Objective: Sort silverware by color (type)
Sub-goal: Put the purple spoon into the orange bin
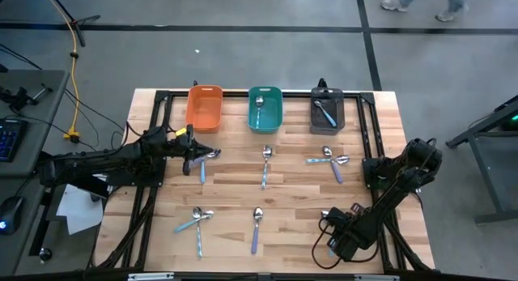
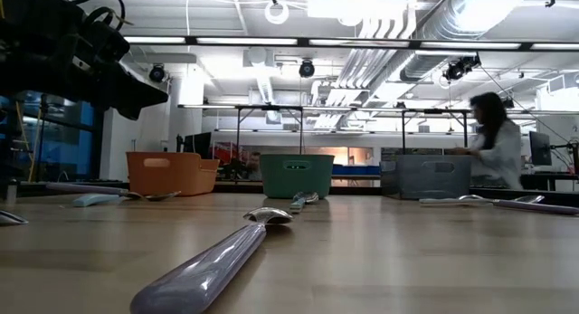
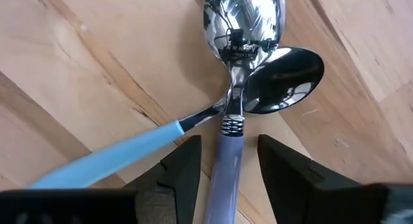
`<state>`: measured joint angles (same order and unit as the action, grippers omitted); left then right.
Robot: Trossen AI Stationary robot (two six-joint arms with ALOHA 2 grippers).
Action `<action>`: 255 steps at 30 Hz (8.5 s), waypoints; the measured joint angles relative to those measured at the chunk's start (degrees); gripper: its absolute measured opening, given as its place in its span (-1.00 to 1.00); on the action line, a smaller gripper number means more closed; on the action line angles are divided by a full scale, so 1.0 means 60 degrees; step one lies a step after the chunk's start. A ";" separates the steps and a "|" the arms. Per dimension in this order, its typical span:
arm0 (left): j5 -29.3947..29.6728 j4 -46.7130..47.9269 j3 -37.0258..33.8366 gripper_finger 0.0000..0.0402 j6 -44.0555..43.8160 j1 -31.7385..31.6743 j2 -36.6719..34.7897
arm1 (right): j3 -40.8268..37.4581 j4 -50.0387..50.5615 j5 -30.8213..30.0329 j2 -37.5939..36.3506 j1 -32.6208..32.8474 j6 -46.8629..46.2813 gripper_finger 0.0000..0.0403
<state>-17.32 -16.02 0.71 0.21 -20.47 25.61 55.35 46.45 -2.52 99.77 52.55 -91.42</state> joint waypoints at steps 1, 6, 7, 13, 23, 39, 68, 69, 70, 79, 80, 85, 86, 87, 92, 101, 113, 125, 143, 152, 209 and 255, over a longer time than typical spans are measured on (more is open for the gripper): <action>0.0000 0.0037 0.0000 -1.00 0.0000 0.0000 0.0000 | 0.0000 -0.0023 0.0013 0.0000 -0.0030 0.0003 -0.29; 0.0000 0.0126 0.0000 -1.00 0.0055 0.0000 0.0000 | -0.0004 -0.0046 0.0098 0.0000 -0.0133 0.0081 -0.29; 0.0000 0.0126 0.0000 -1.00 0.0062 0.0000 0.0000 | -0.0004 -0.0047 0.0112 0.0000 -0.0137 0.0122 -0.29; 0.0000 0.0126 0.0000 -1.00 0.0242 0.0000 0.0000 | -0.0004 -0.0054 0.0158 0.0000 -0.0137 0.0255 -0.29; 0.0000 0.0132 0.0000 -1.00 0.0255 0.0000 0.0000 | -0.0007 -0.0076 0.0178 0.0004 -0.0141 0.0291 -0.29; 0.0000 0.0210 -0.0002 -1.00 0.0255 0.0000 0.0000 | -0.0007 -0.0158 0.0193 0.0007 -0.0141 0.0330 -0.47; -0.0004 -0.0259 -0.0004 -1.00 0.0266 0.0000 -0.0004 | 0.0915 0.1353 -0.2091 -0.0945 -0.0668 0.2334 -0.97; -0.0004 -0.0304 -0.0004 -1.00 0.0265 0.0000 0.0000 | 0.0914 0.1279 -0.2375 -0.0964 -0.0831 0.2730 -0.97; -0.0004 -0.0321 -0.0004 -1.00 0.0262 0.0000 -0.0002 | 0.0914 0.1174 -0.2637 -0.0978 -0.1010 0.3157 -0.98; -0.0100 -0.0322 -0.0004 -1.00 0.0242 0.0313 0.0000 | 0.0913 -0.1499 -0.4084 -0.0994 -0.3333 0.8534 -0.98; -0.0102 -0.0326 -0.0004 -1.00 0.0261 0.0409 0.0000 | 0.0860 -0.2072 -0.4091 -0.0994 -0.3600 0.9229 -0.98; -0.0097 -0.0488 -0.0004 -1.00 0.0561 0.0902 0.0000 | 0.0162 -0.5285 -0.3927 -0.0998 -0.4923 1.2406 -0.98; -0.0096 -0.0576 -0.0004 -1.00 0.0567 0.0990 0.0000 | -0.0051 -0.5975 -0.3895 -0.0998 -0.5178 1.2940 -0.98; -0.0094 -0.0664 -0.0004 -1.00 0.0561 0.1077 0.0000 | -0.0276 -0.6648 -0.3892 -0.0998 -0.5421 1.3429 -0.98; -0.0021 -0.0891 -0.0004 -1.00 0.0514 0.1432 0.0000 | -0.1433 -1.0585 -0.3019 -0.0998 -0.6659 1.5435 -0.98; 0.0078 -0.1854 -0.0004 -1.00 0.0253 0.1987 0.0297 | -0.2782 -1.5468 -0.1456 -0.0998 -0.8220 1.7080 -0.98; 0.1960 -0.3825 -0.0004 -0.68 -0.0098 0.3252 0.2131 | -0.2827 -1.5809 -0.1388 -0.1002 -0.8437 1.7696 -0.98; 0.2830 -0.5320 0.0564 -0.37 0.0053 0.3632 0.4519 | -0.2827 -1.6516 -0.1241 -0.0879 -0.8534 1.7821 -0.98; 0.3541 -0.7377 0.2404 -0.18 0.0733 0.4107 0.8685 | -0.2812 -1.9942 -0.1217 0.1016 -0.8082 1.7828 -0.99; 0.3865 -0.7375 0.3693 -0.12 0.0950 0.4116 1.0203 | -0.2809 -2.0501 -0.0641 0.1013 -0.8042 1.7394 -0.99; 0.3899 -0.7067 0.4732 -0.73 0.1225 0.4089 1.1263 | -0.2794 -2.0475 -0.0705 0.0981 -0.7976 1.6919 -0.55; 0.3368 0.8518 0.7930 -0.73 -0.0264 -0.4601 0.8537 | -0.2809 -1.0623 -0.4251 -0.4146 -0.7237 1.6436 -0.89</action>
<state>2.89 35.09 48.29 -1.38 -48.08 76.83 38.50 -17.29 -28.03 74.89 9.13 7.20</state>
